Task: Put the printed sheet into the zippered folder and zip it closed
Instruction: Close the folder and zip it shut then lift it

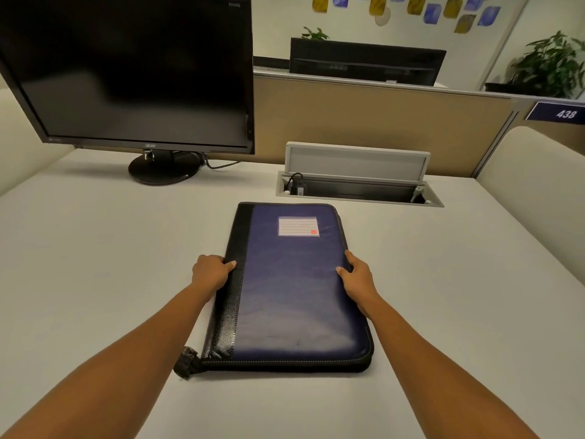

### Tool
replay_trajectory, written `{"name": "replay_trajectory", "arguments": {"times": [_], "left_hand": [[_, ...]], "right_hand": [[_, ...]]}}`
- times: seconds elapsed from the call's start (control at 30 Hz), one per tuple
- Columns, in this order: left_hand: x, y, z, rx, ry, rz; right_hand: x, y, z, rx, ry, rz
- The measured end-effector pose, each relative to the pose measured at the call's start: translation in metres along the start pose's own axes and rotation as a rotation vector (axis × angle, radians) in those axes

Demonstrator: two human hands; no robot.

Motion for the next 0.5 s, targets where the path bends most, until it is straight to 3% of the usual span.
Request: {"name": "replay_trajectory", "arguments": {"times": [0.23, 0.5], "left_hand": [[-0.014, -0.002, -0.019, -0.180, 0.155, 0.119], [-0.042, -0.017, -0.056, -0.410, 0.125, 0.368]], "right_hand": [[-0.009, 0.003, 0.000, 0.134, 0.049, -0.277], [-0.024, 0.019, -0.028, 0.245, 0.059, -0.685]]}}
Point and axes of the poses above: each hand's wrist, its own z-axis towards the middle knuckle, its own x-axis out of the back of the hand, y = z × x, the point moved 1 cm from there along z, towards the middle knuckle, and after that the axes turned 4 degrees about y, right-handed, at the moved point
